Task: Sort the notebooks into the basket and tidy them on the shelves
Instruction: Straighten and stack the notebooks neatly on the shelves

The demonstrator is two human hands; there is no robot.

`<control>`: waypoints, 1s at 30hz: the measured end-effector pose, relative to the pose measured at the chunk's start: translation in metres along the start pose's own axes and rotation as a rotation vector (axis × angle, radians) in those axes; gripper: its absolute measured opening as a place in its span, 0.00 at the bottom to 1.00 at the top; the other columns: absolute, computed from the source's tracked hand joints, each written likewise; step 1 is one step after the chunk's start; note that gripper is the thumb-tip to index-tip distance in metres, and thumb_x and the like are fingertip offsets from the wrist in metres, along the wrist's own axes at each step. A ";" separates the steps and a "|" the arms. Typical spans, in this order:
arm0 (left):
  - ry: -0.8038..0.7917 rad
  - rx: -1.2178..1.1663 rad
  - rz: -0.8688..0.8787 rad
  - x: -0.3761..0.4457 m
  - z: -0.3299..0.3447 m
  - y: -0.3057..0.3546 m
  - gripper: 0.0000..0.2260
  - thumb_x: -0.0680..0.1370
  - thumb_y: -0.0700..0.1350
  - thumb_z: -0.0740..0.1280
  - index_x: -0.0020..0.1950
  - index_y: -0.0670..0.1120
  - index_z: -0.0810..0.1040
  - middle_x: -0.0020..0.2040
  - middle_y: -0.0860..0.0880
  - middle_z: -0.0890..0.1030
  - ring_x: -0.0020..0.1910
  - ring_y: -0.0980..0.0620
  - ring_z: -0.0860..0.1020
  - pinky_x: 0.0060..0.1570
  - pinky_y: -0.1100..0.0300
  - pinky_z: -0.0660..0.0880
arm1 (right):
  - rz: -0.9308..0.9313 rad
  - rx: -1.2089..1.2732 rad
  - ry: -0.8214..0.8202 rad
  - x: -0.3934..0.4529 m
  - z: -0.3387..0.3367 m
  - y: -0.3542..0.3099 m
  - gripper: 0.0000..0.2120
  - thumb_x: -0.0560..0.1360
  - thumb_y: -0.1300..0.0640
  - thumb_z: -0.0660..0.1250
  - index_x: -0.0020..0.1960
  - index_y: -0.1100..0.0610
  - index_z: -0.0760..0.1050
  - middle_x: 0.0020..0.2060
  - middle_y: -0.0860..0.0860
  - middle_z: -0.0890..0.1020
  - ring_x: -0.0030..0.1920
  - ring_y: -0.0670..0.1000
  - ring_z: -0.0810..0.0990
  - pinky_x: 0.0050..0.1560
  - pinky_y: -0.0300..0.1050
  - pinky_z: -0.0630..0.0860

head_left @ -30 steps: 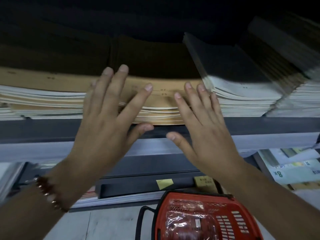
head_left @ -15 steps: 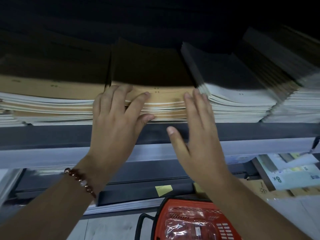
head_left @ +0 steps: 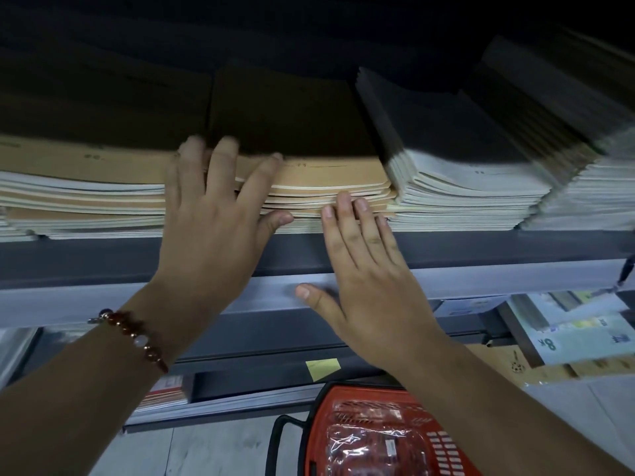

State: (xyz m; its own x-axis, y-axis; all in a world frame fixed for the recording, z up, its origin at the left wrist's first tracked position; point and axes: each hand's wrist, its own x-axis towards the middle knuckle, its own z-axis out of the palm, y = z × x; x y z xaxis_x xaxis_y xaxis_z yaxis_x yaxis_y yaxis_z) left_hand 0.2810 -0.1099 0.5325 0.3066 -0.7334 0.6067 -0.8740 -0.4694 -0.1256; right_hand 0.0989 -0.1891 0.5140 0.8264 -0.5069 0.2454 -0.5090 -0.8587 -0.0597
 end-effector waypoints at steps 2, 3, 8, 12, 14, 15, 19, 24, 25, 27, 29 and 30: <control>-0.023 0.002 0.005 -0.001 -0.004 -0.001 0.27 0.82 0.60 0.58 0.78 0.48 0.63 0.72 0.33 0.64 0.71 0.28 0.60 0.69 0.33 0.57 | 0.020 0.116 0.036 -0.006 -0.007 -0.002 0.38 0.81 0.34 0.50 0.82 0.52 0.42 0.81 0.49 0.40 0.80 0.48 0.37 0.79 0.49 0.42; -0.027 -0.025 0.007 -0.002 -0.008 -0.002 0.28 0.82 0.60 0.58 0.78 0.47 0.61 0.72 0.32 0.63 0.72 0.28 0.59 0.71 0.33 0.56 | 0.093 0.242 0.066 -0.011 -0.013 -0.004 0.37 0.81 0.36 0.53 0.82 0.48 0.41 0.80 0.44 0.40 0.79 0.44 0.37 0.78 0.45 0.43; 0.051 -0.382 -0.182 -0.023 -0.034 -0.002 0.30 0.80 0.52 0.66 0.79 0.44 0.61 0.73 0.36 0.64 0.71 0.39 0.63 0.69 0.45 0.62 | 0.649 1.089 0.284 -0.024 -0.036 -0.009 0.30 0.79 0.47 0.65 0.78 0.37 0.57 0.74 0.32 0.64 0.71 0.32 0.63 0.60 0.27 0.63; 0.076 -0.927 -0.585 -0.041 -0.042 0.013 0.25 0.80 0.49 0.67 0.76 0.50 0.68 0.66 0.53 0.70 0.63 0.53 0.74 0.59 0.75 0.68 | 0.783 1.391 0.366 -0.001 -0.039 -0.006 0.25 0.79 0.54 0.67 0.75 0.48 0.68 0.60 0.29 0.77 0.56 0.24 0.71 0.46 0.22 0.66; 0.079 -1.078 -0.726 -0.041 -0.043 0.025 0.22 0.81 0.48 0.65 0.75 0.50 0.70 0.68 0.52 0.72 0.64 0.54 0.76 0.64 0.67 0.72 | 0.774 1.419 0.368 0.005 -0.038 -0.009 0.20 0.79 0.57 0.66 0.70 0.50 0.73 0.46 0.24 0.78 0.45 0.21 0.73 0.40 0.20 0.67; 0.091 -1.122 -0.759 -0.041 -0.045 0.030 0.22 0.81 0.48 0.65 0.75 0.51 0.70 0.68 0.51 0.73 0.66 0.54 0.75 0.67 0.59 0.72 | 0.766 1.412 0.363 0.007 -0.038 -0.013 0.17 0.79 0.58 0.66 0.67 0.48 0.75 0.46 0.26 0.79 0.45 0.24 0.74 0.39 0.20 0.68; 0.111 -1.247 -0.859 -0.036 -0.047 0.046 0.23 0.82 0.47 0.64 0.77 0.52 0.67 0.64 0.50 0.77 0.62 0.59 0.76 0.62 0.68 0.73 | 0.713 1.366 0.404 0.004 -0.043 -0.021 0.13 0.78 0.58 0.66 0.59 0.46 0.80 0.50 0.39 0.83 0.45 0.31 0.77 0.40 0.23 0.70; 0.086 -1.234 -0.849 -0.033 -0.040 0.046 0.22 0.82 0.46 0.64 0.77 0.50 0.68 0.62 0.48 0.78 0.59 0.58 0.78 0.54 0.73 0.72 | 0.615 1.301 0.350 0.004 -0.047 -0.022 0.15 0.79 0.57 0.65 0.59 0.39 0.79 0.52 0.40 0.82 0.49 0.34 0.78 0.45 0.30 0.71; 0.074 -1.209 -0.834 -0.033 -0.041 0.044 0.21 0.82 0.47 0.64 0.76 0.51 0.68 0.62 0.48 0.78 0.57 0.58 0.78 0.53 0.71 0.73 | 0.594 1.285 0.327 0.003 -0.048 -0.023 0.17 0.79 0.57 0.65 0.59 0.35 0.77 0.54 0.40 0.81 0.51 0.35 0.78 0.46 0.31 0.72; 0.095 -1.131 -0.819 -0.032 -0.045 0.038 0.21 0.82 0.49 0.64 0.76 0.52 0.69 0.62 0.50 0.77 0.55 0.60 0.78 0.49 0.70 0.75 | 0.571 1.267 0.333 0.000 -0.050 -0.023 0.19 0.78 0.58 0.66 0.59 0.34 0.75 0.55 0.39 0.80 0.50 0.32 0.78 0.44 0.26 0.73; 0.155 -1.020 -0.757 -0.032 -0.048 0.032 0.23 0.81 0.49 0.65 0.77 0.52 0.68 0.64 0.53 0.74 0.58 0.60 0.77 0.50 0.74 0.74 | 0.575 1.247 0.393 -0.005 -0.050 -0.022 0.21 0.79 0.59 0.66 0.63 0.35 0.72 0.60 0.35 0.76 0.47 0.25 0.76 0.41 0.18 0.69; 0.169 -0.959 -0.696 -0.031 -0.049 0.030 0.24 0.81 0.49 0.65 0.77 0.51 0.66 0.67 0.53 0.72 0.61 0.59 0.76 0.55 0.71 0.74 | 0.580 1.222 0.403 -0.006 -0.049 -0.021 0.23 0.79 0.58 0.67 0.67 0.36 0.69 0.64 0.35 0.73 0.47 0.23 0.74 0.42 0.18 0.67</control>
State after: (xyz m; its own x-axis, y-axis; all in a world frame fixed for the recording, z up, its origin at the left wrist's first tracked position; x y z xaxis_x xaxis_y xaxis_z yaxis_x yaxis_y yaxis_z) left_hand 0.2266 -0.0775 0.5482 0.8350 -0.3597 0.4164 -0.4867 -0.1296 0.8639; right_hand 0.0925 -0.1644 0.5616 0.3442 -0.9285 0.1396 -0.0496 -0.1665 -0.9848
